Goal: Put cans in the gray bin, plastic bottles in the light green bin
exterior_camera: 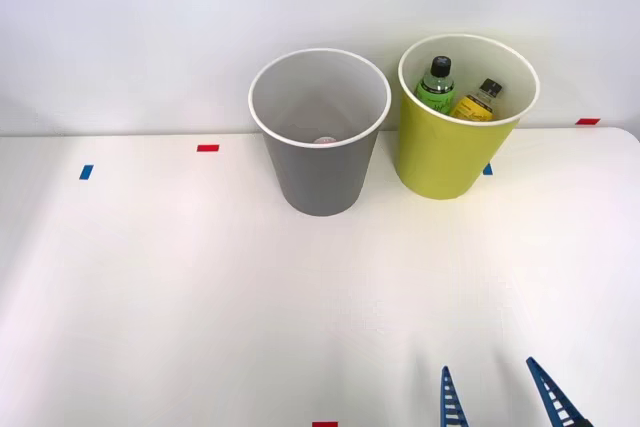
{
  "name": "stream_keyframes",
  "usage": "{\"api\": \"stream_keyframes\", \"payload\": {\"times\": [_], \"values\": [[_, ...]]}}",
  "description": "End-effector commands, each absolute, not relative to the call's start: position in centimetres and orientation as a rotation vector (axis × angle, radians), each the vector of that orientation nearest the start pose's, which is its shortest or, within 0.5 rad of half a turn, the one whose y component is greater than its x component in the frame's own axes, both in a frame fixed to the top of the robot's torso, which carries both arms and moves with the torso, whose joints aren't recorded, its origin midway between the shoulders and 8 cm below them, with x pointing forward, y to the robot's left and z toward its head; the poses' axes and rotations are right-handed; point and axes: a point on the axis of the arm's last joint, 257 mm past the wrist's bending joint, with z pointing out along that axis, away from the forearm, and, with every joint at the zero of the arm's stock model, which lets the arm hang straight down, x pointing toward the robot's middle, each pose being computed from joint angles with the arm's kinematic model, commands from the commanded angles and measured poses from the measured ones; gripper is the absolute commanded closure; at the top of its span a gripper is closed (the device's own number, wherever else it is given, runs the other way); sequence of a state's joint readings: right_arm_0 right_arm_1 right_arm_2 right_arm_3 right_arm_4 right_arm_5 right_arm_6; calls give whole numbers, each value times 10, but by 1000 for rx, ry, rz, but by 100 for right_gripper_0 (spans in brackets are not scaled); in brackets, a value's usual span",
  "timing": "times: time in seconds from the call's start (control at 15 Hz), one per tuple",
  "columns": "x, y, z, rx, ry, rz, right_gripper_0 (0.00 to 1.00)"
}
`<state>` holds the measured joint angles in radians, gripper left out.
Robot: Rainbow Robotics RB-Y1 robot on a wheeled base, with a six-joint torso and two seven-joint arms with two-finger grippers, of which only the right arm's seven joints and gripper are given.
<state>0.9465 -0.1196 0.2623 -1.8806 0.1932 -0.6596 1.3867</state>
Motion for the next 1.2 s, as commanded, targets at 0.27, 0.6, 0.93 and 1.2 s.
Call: {"api": "stream_keyframes", "payload": {"times": [0.27, 0.6, 0.93, 1.2], "values": [[250, -198, -272, -53, 1522, 90, 0], [250, -198, -272, -53, 1522, 90, 0], [250, -198, -272, -53, 1522, 90, 0], [250, -198, -272, -53, 1522, 90, 0]]}}
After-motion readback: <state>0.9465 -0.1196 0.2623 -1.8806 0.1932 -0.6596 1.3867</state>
